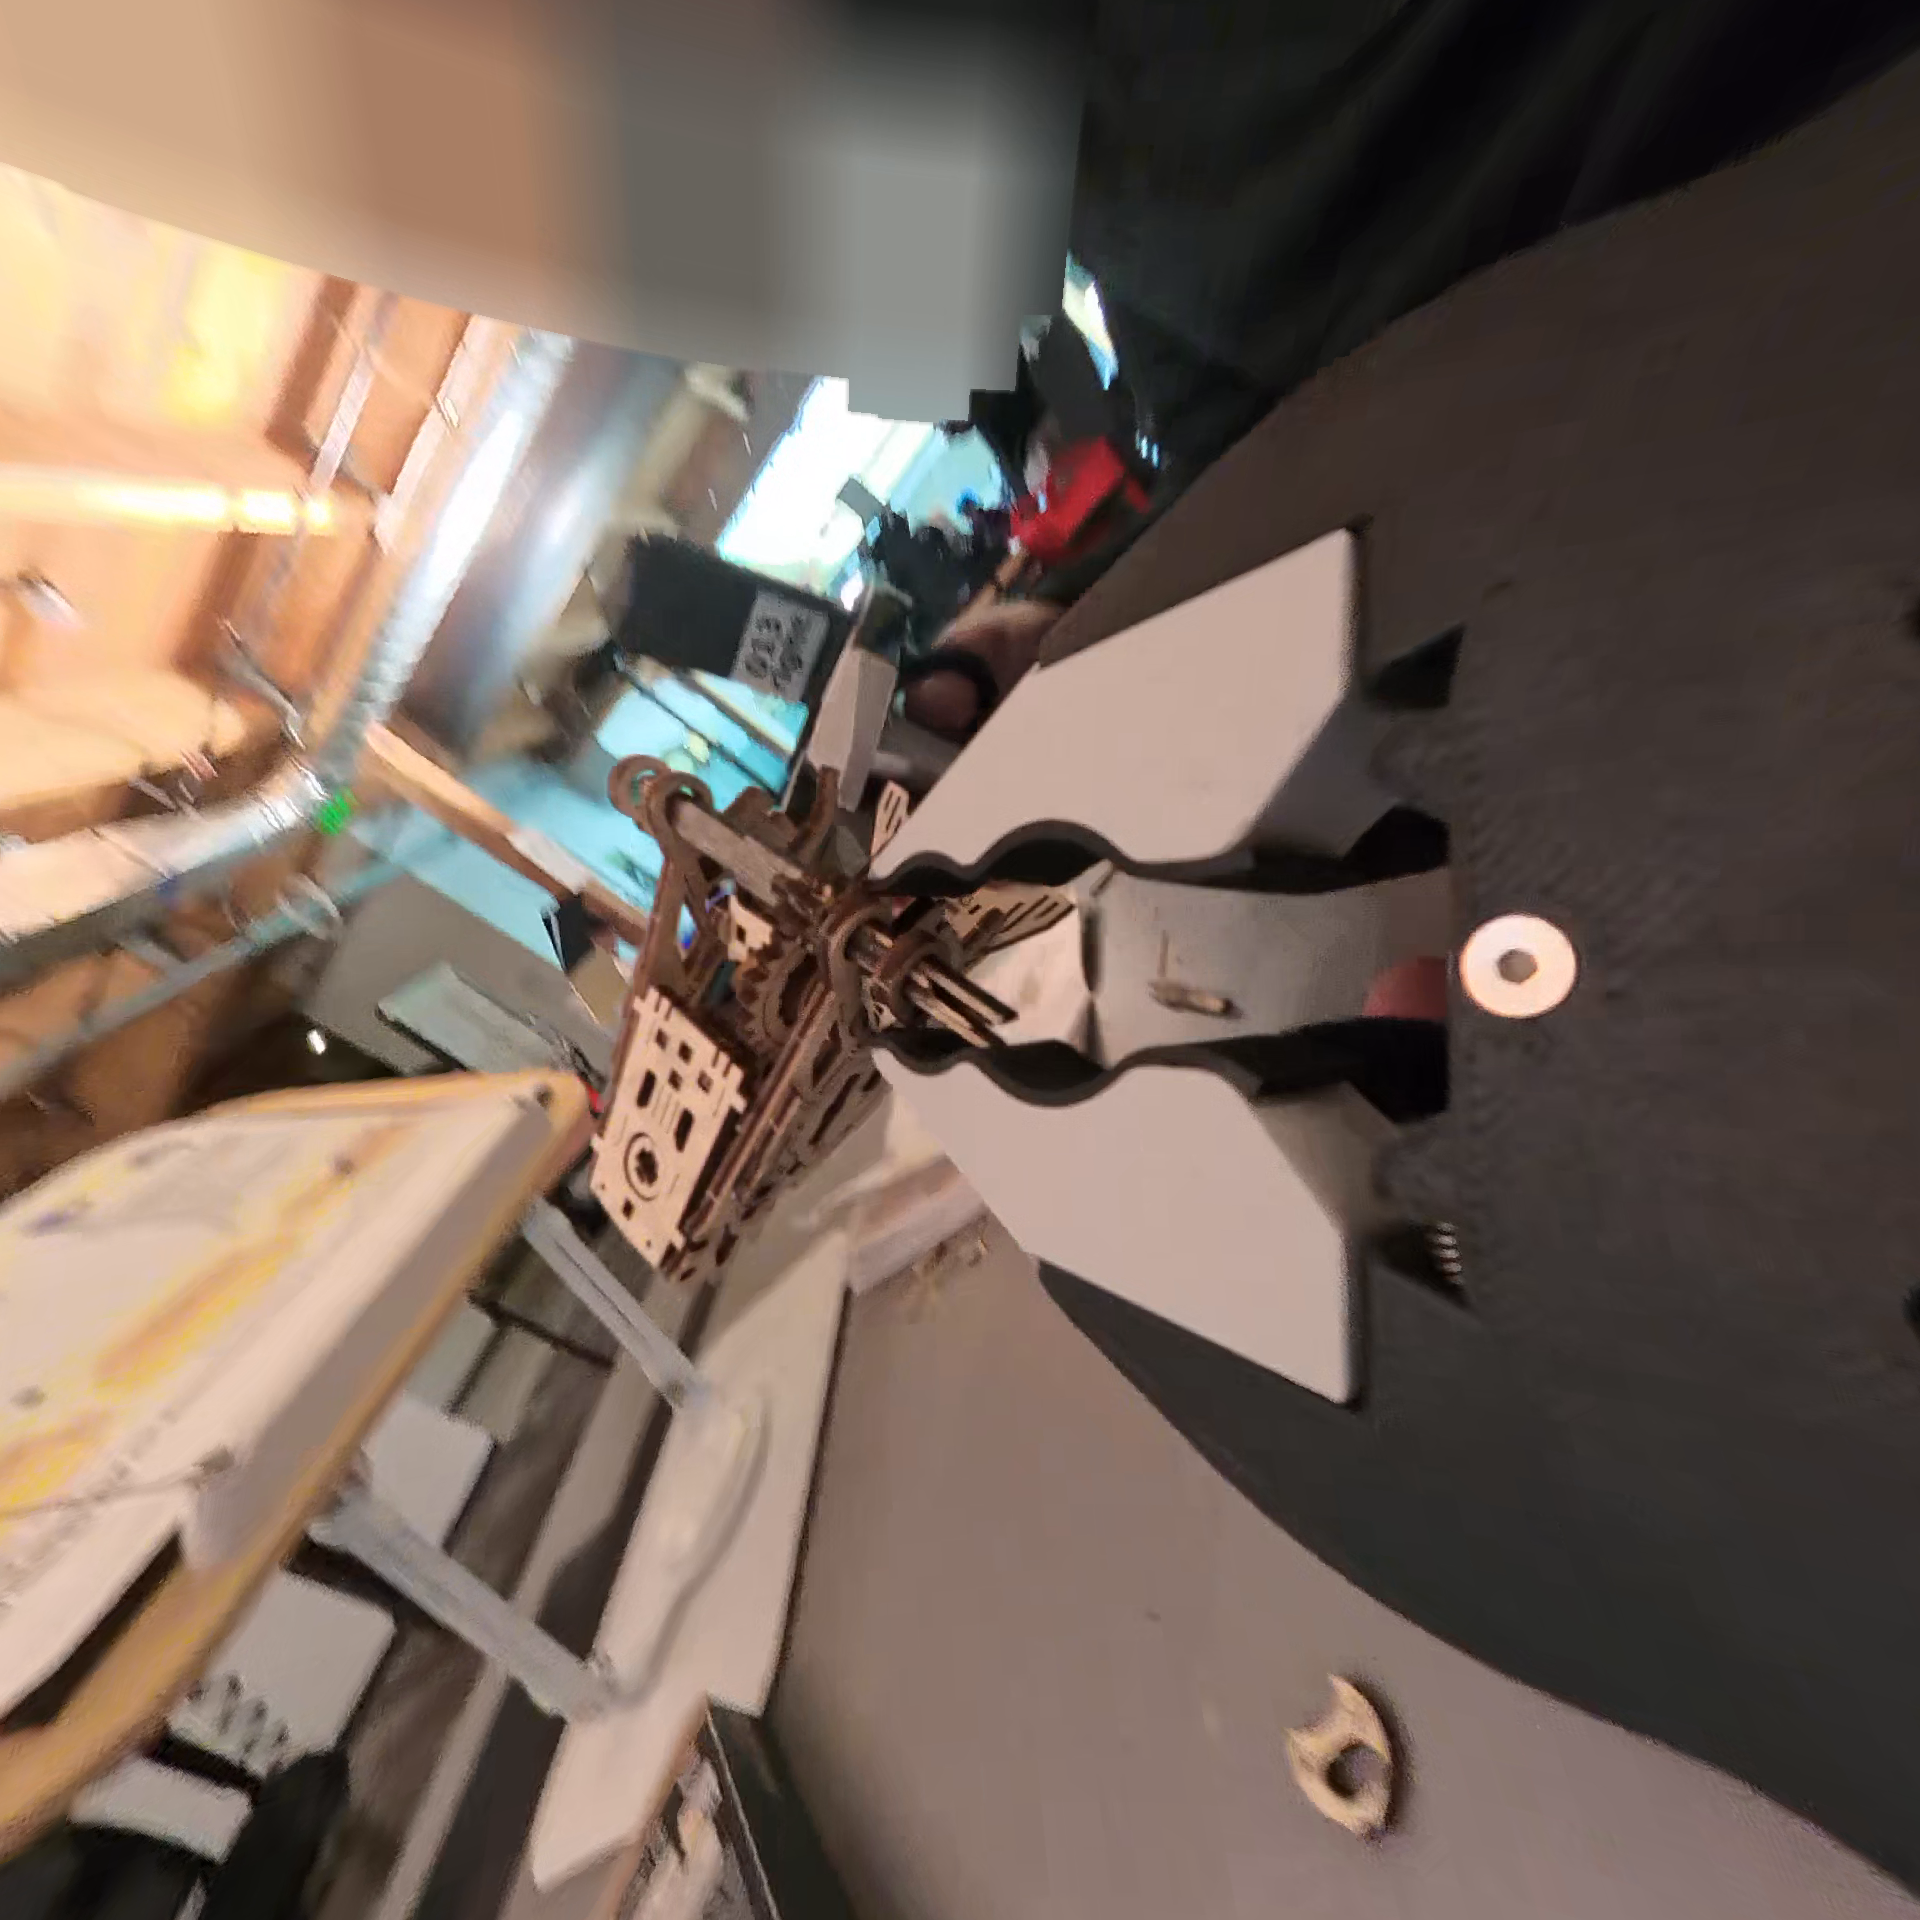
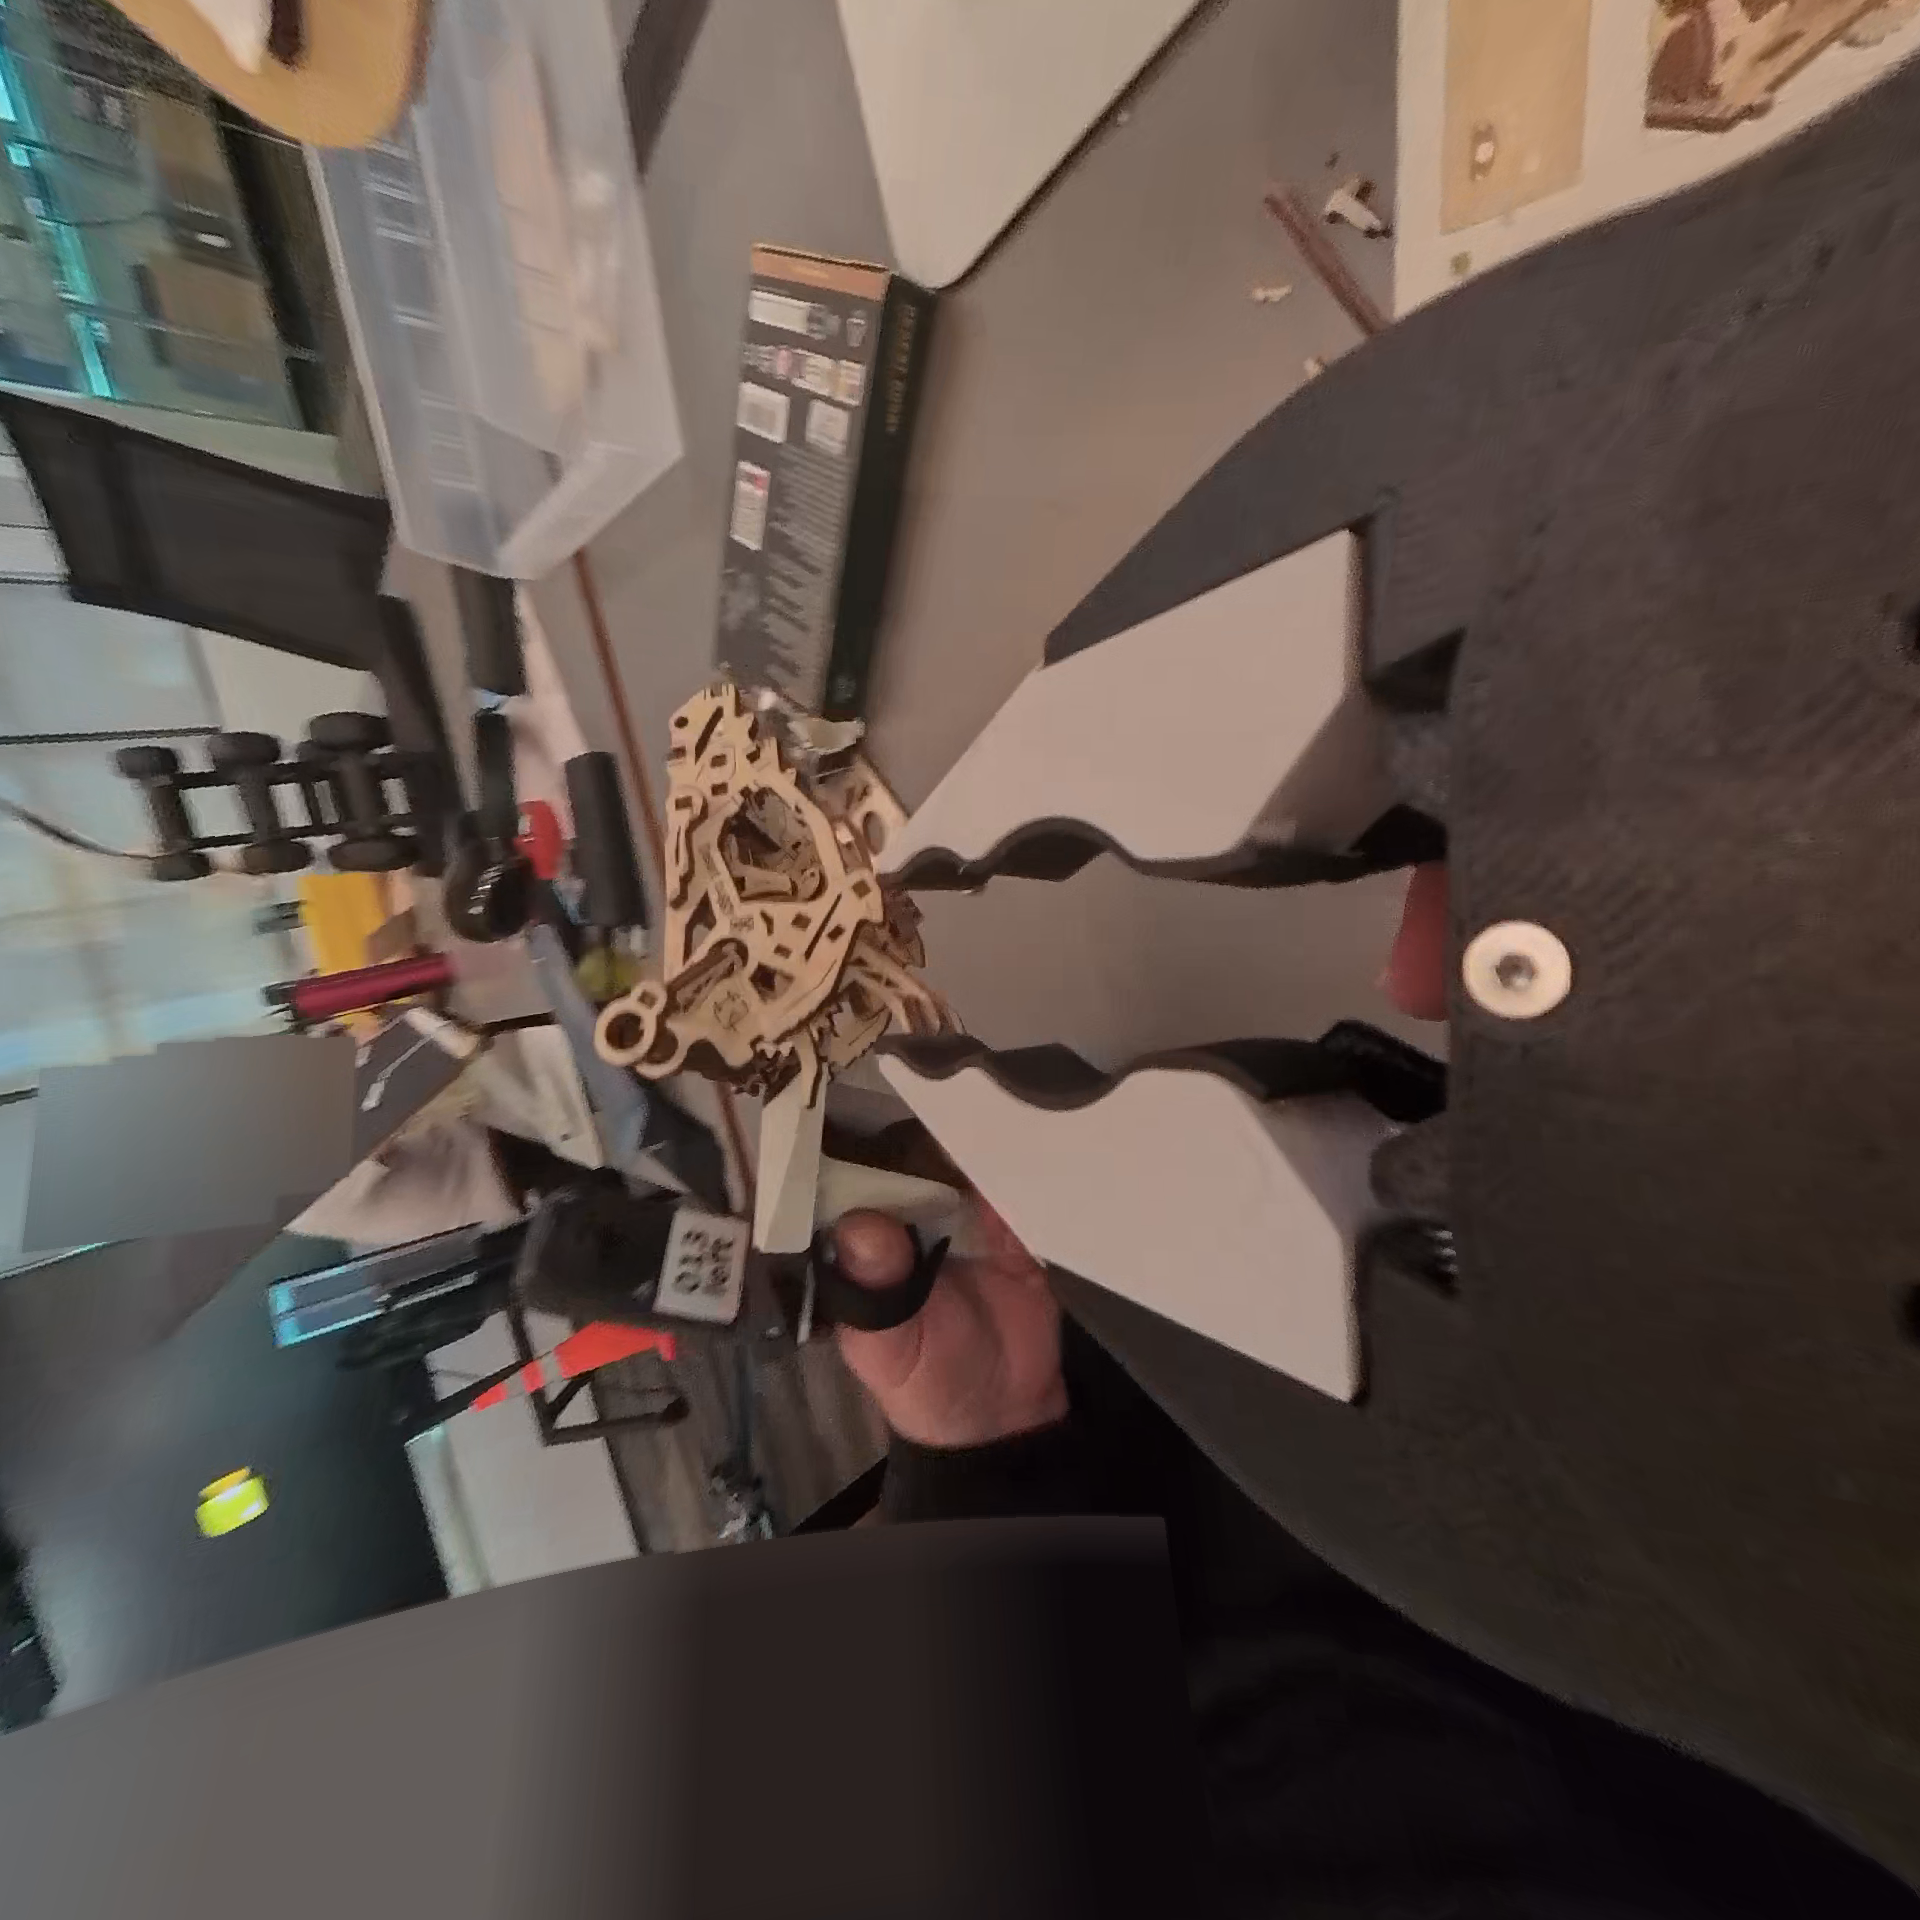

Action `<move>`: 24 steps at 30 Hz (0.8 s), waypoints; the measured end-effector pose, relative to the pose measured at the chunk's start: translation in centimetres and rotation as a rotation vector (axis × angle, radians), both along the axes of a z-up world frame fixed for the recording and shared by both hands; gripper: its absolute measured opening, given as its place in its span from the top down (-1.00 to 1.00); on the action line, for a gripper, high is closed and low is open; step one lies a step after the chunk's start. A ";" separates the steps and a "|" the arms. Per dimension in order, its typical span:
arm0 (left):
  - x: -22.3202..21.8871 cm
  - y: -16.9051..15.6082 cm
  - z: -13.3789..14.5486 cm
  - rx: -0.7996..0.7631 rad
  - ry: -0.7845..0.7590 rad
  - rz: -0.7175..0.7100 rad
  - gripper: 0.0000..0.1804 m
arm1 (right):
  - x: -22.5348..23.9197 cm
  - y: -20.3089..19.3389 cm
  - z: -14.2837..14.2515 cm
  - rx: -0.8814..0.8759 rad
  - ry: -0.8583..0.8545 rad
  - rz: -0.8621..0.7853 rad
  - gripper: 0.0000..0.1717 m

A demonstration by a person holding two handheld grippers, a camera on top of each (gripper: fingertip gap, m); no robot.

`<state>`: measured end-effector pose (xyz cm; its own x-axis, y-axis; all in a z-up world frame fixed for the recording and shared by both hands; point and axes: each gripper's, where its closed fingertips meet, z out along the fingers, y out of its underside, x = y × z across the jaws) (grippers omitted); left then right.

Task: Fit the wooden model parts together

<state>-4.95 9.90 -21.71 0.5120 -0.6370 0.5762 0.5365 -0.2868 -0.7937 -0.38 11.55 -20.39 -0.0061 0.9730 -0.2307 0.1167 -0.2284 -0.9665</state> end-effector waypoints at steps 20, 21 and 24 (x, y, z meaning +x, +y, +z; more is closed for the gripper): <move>1.3 -3.8 7.3 0.340 -0.184 -0.306 0.75 | -0.9 -4.9 7.5 -0.014 0.181 0.153 0.66; 1.4 -3.9 7.4 0.340 -0.182 -0.313 0.75 | -1.0 -5.1 7.6 -0.010 0.183 0.159 0.67; 1.5 -3.9 7.5 0.348 -0.184 -0.321 0.75 | -1.3 -5.5 7.8 0.000 0.187 0.164 0.71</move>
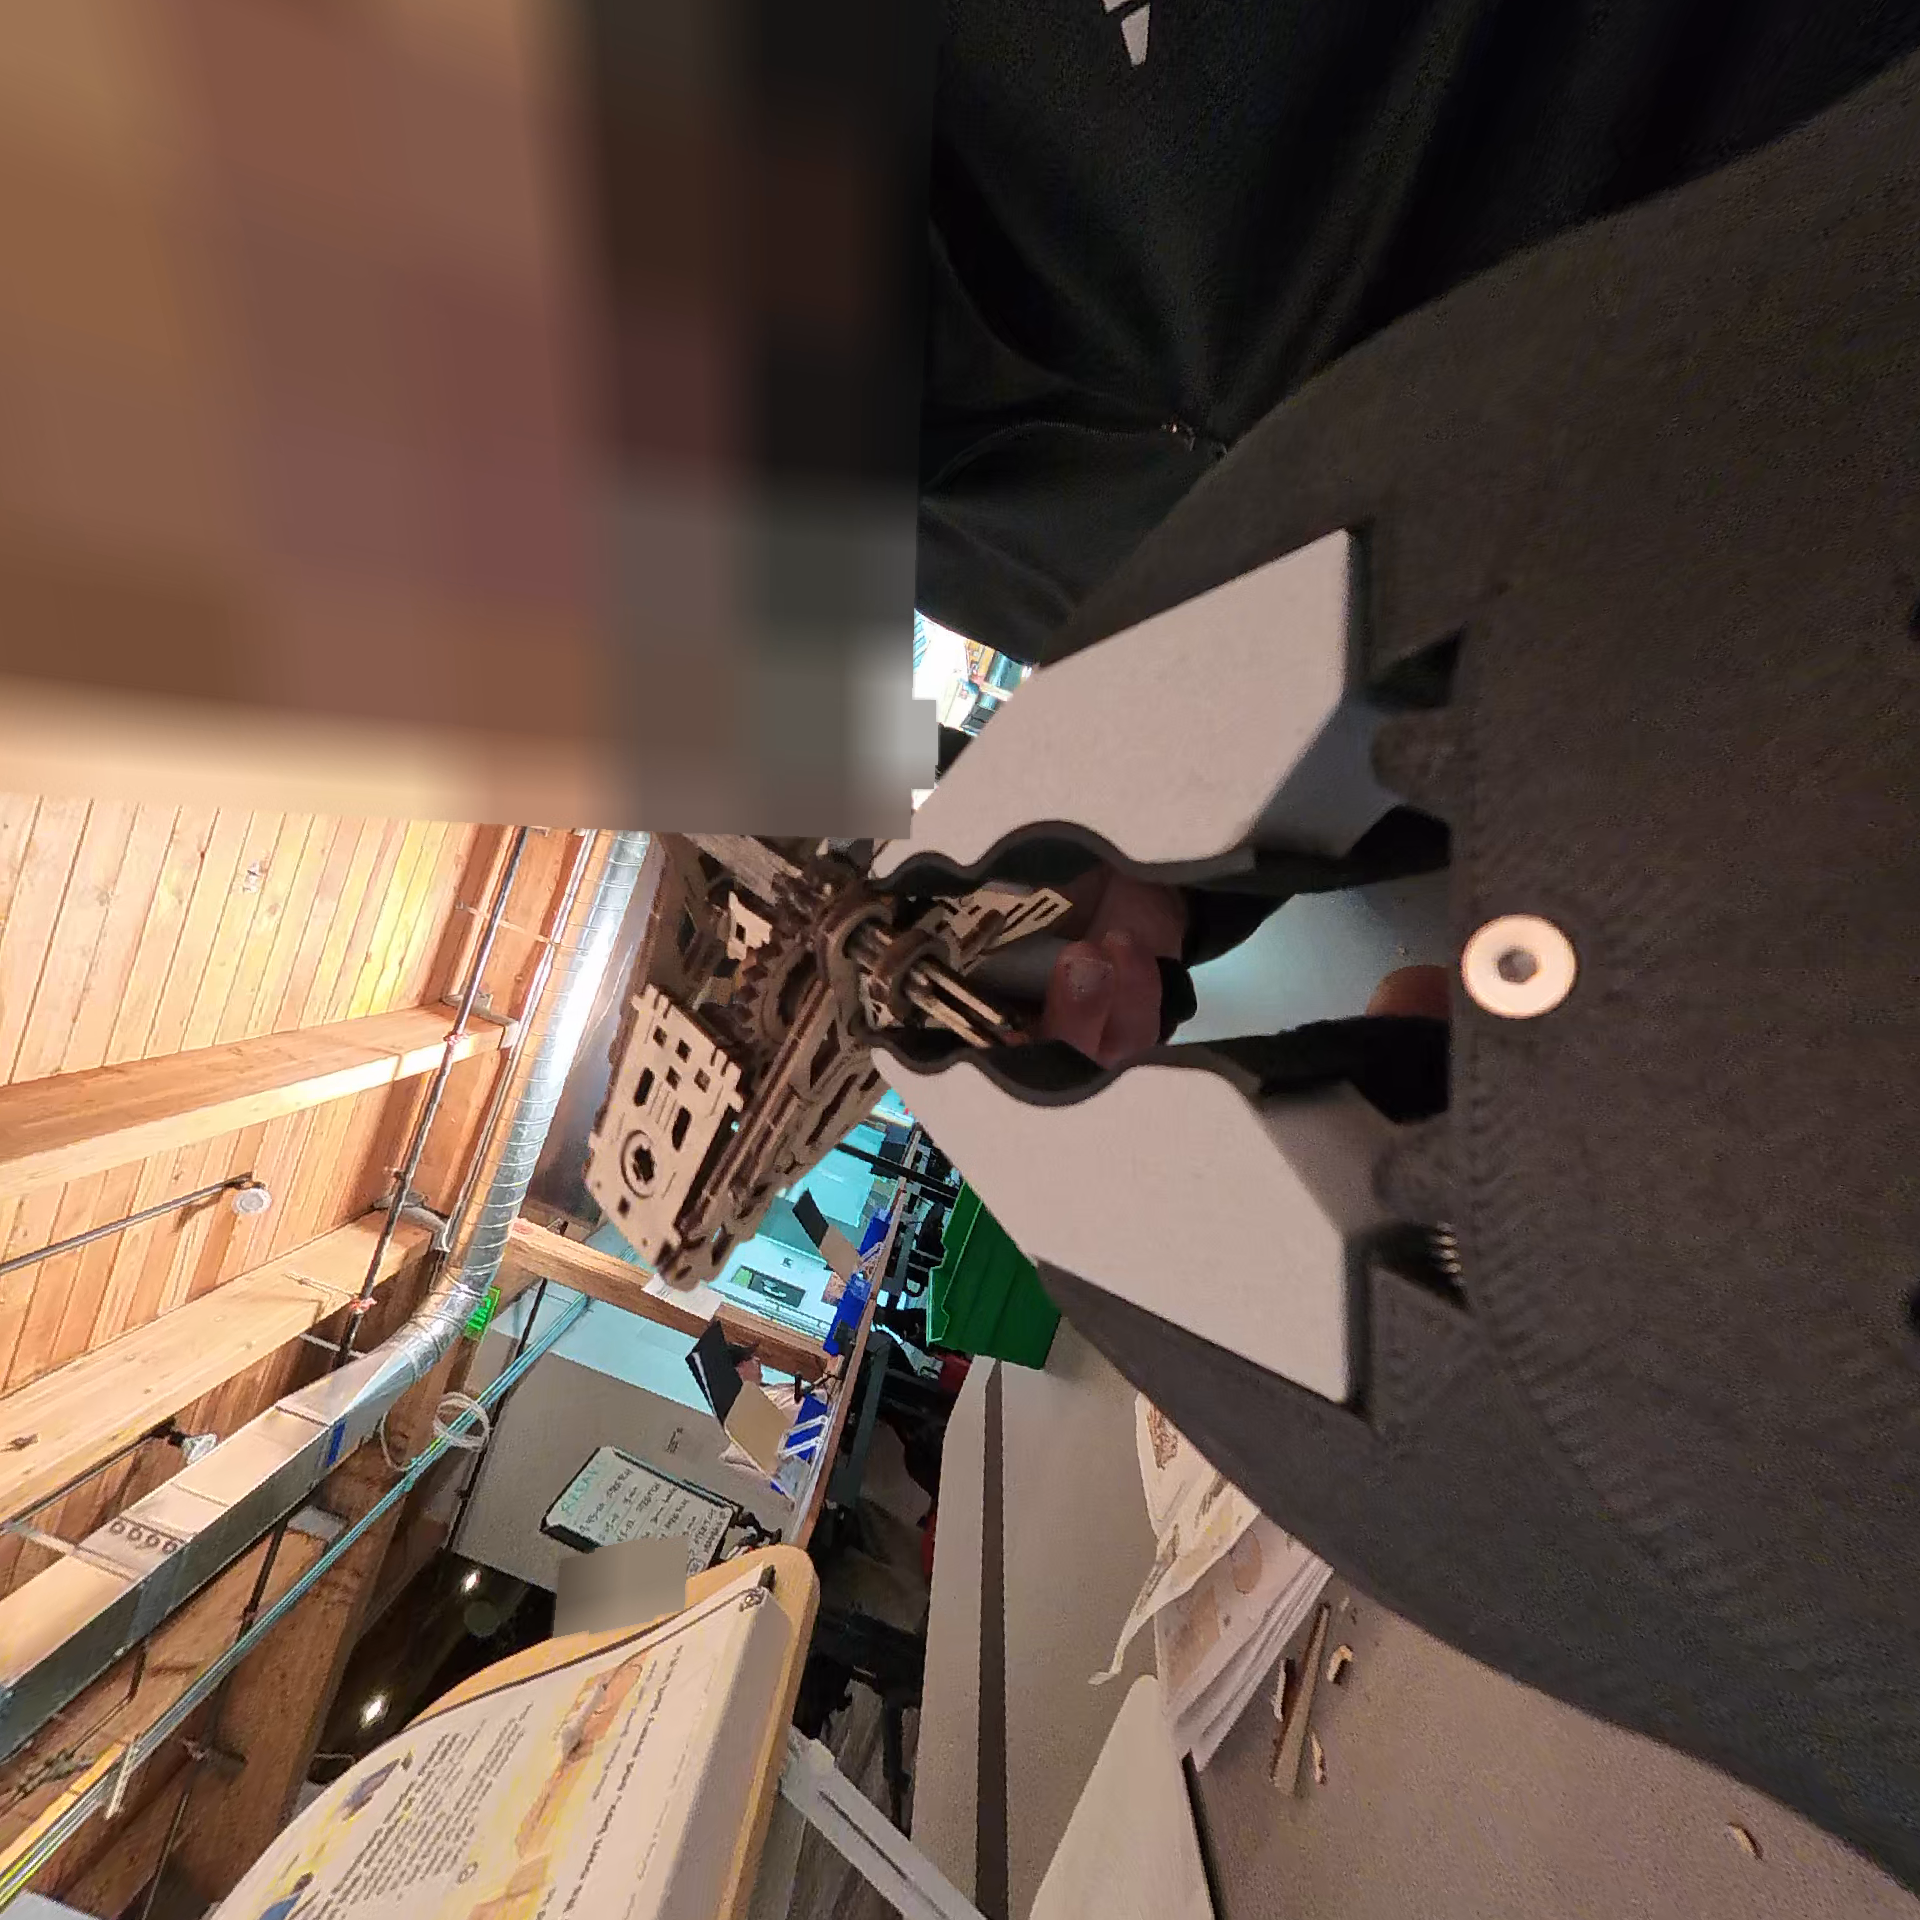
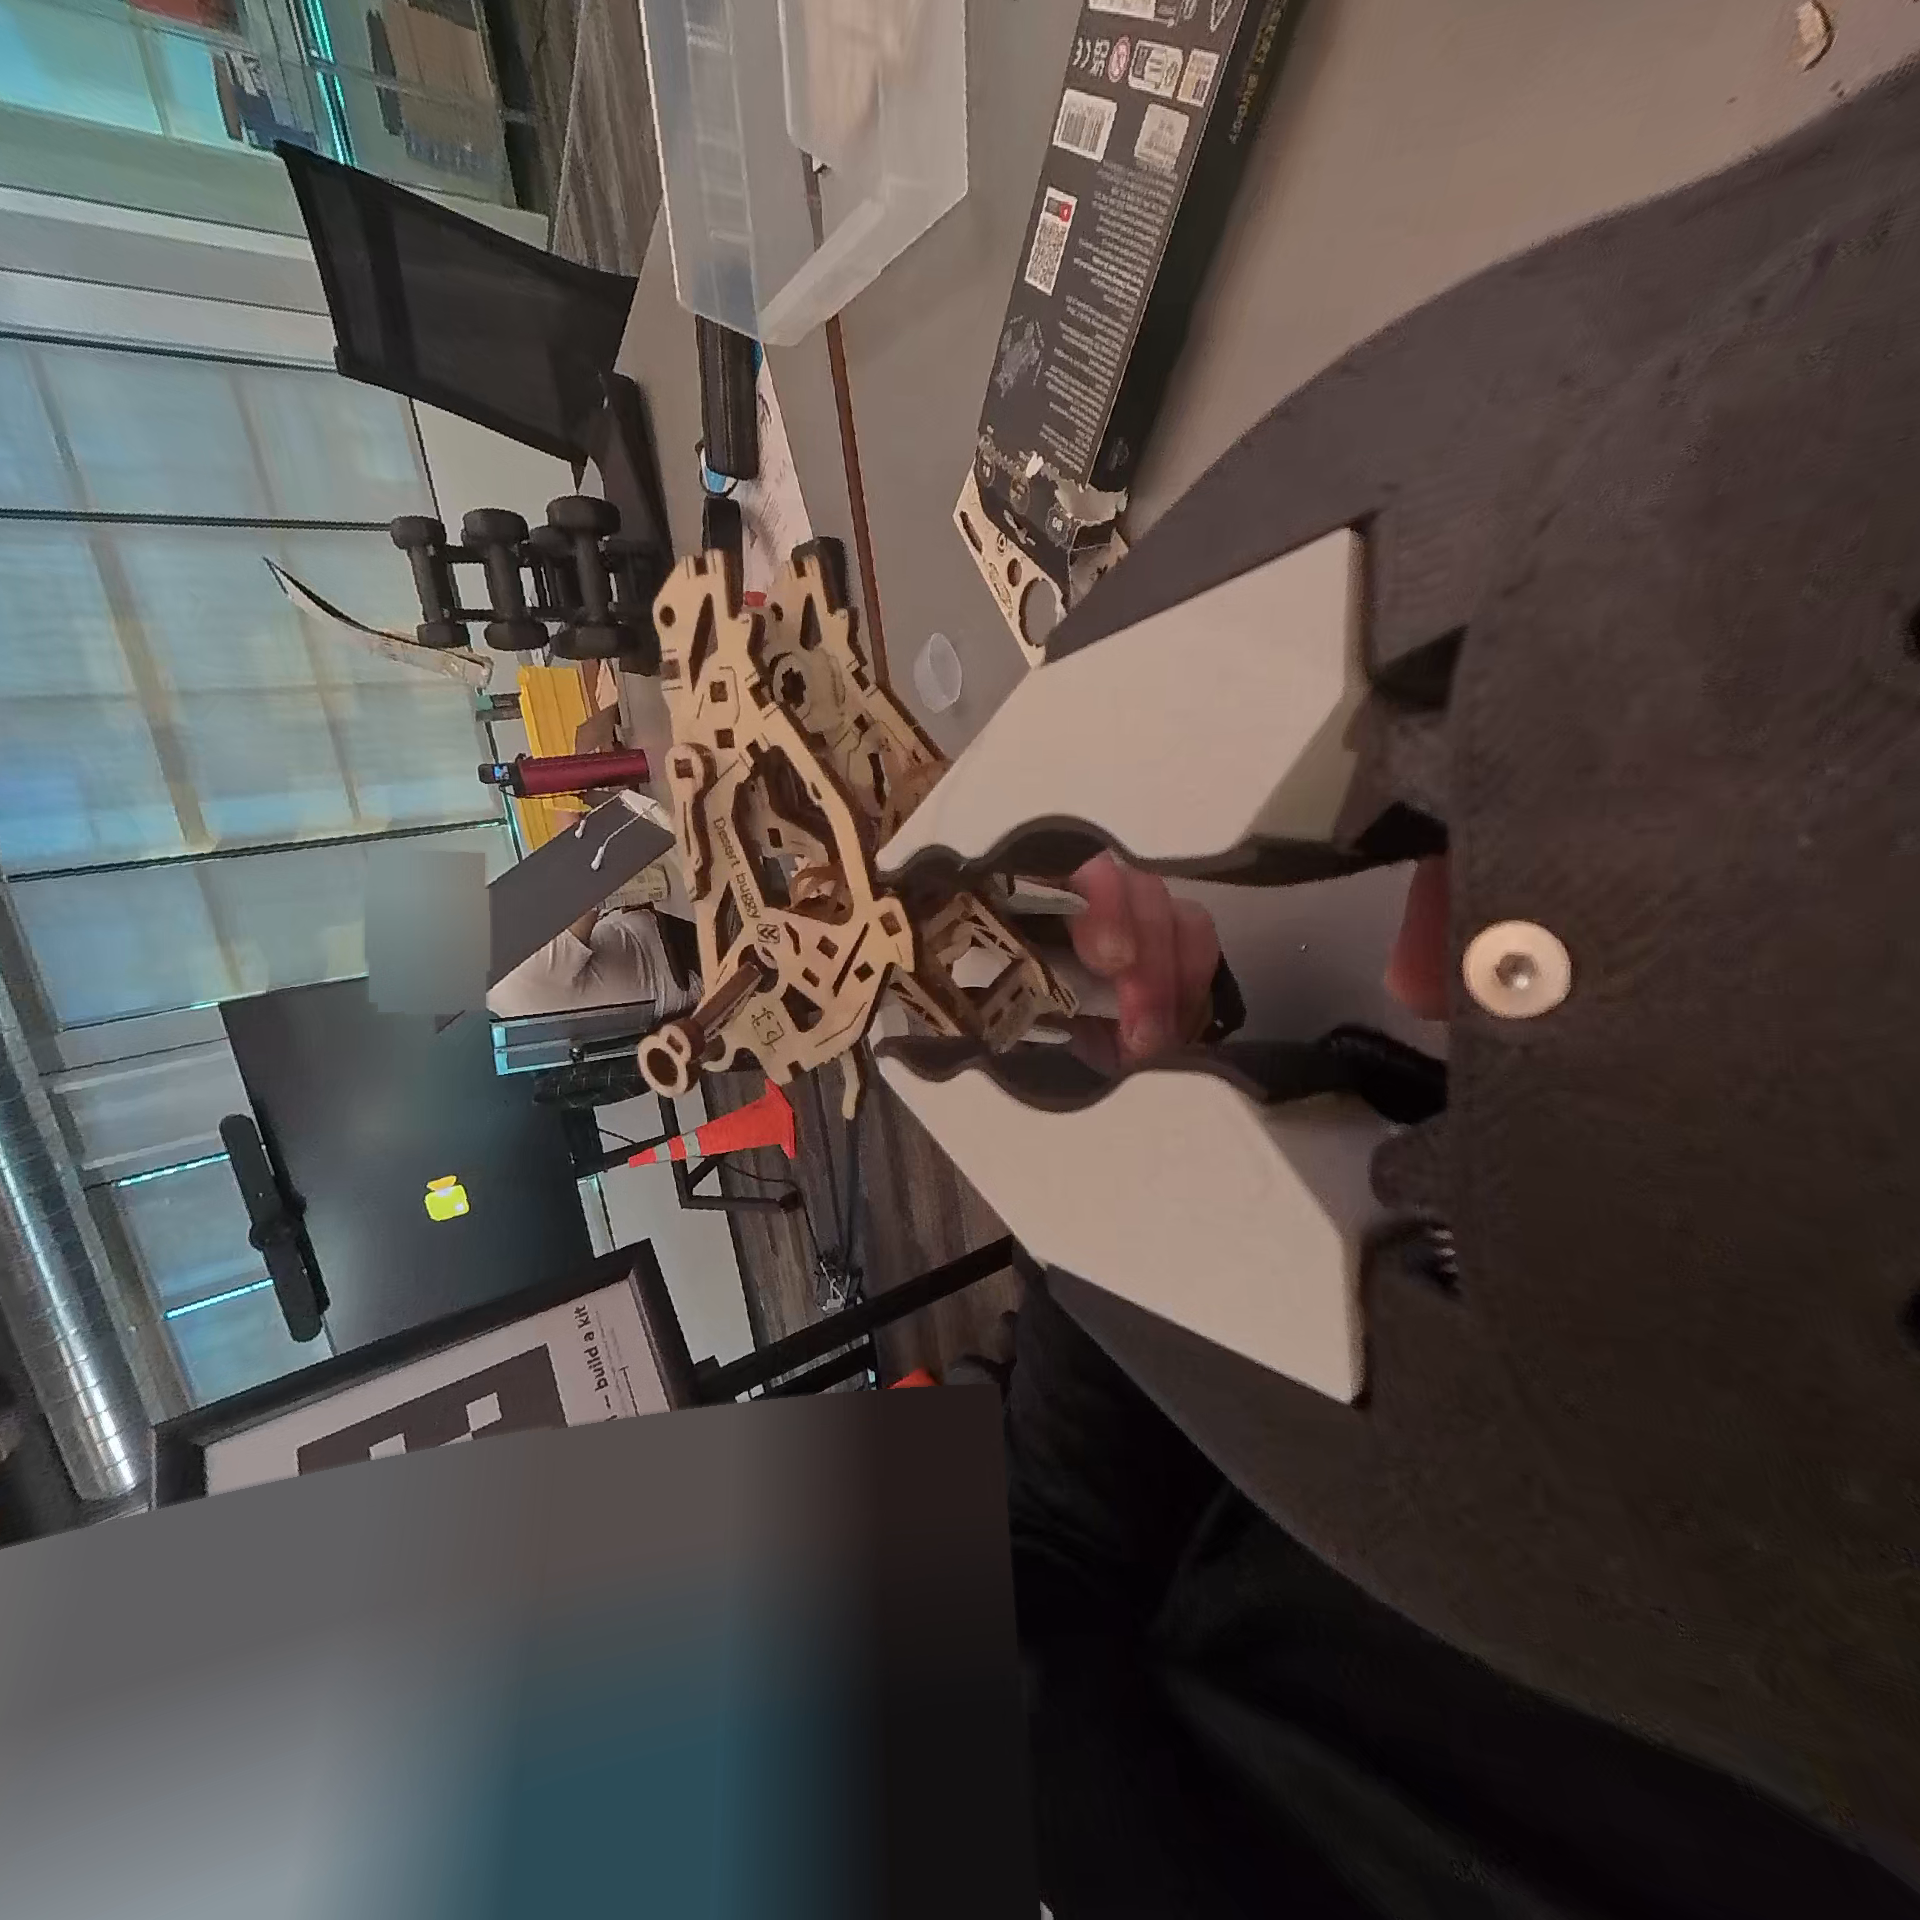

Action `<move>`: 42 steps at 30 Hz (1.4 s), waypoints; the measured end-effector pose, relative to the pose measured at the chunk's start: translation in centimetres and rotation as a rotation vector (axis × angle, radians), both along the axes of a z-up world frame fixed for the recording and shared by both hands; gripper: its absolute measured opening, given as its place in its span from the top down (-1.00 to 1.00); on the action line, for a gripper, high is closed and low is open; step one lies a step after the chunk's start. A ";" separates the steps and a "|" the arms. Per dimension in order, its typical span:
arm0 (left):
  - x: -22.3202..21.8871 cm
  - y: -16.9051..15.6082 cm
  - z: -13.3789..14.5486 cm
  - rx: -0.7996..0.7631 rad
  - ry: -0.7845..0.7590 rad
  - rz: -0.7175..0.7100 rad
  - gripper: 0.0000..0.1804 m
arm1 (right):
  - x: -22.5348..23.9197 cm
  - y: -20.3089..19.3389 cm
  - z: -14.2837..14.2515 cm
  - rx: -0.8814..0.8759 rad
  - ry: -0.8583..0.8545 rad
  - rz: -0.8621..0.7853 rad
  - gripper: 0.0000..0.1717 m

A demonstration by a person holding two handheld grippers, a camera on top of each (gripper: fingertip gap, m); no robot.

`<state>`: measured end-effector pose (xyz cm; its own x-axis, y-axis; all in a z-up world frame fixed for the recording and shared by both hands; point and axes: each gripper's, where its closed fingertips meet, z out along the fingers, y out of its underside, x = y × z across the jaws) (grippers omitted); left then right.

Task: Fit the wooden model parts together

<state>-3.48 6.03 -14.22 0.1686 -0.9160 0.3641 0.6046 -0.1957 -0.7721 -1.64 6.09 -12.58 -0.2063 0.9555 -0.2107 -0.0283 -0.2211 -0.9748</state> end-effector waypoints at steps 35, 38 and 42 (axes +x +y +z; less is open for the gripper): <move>-0.7 3.7 1.4 -0.115 -0.057 0.235 0.75 | 1.3 4.2 1.4 0.023 0.020 -0.157 0.61; -0.8 3.5 2.1 -0.111 -0.089 0.226 0.76 | 1.6 4.7 1.8 0.022 0.031 -0.172 0.61; -0.7 3.4 2.7 -0.106 -0.111 0.209 0.75 | 1.8 4.9 2.2 0.022 0.040 -0.177 0.61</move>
<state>-4.19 9.39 -11.54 0.3041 -0.8211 0.4831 0.7206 -0.1334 -0.6804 0.21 10.94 -10.37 -0.0423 0.9820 -0.1839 -0.1038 -0.1874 -0.9768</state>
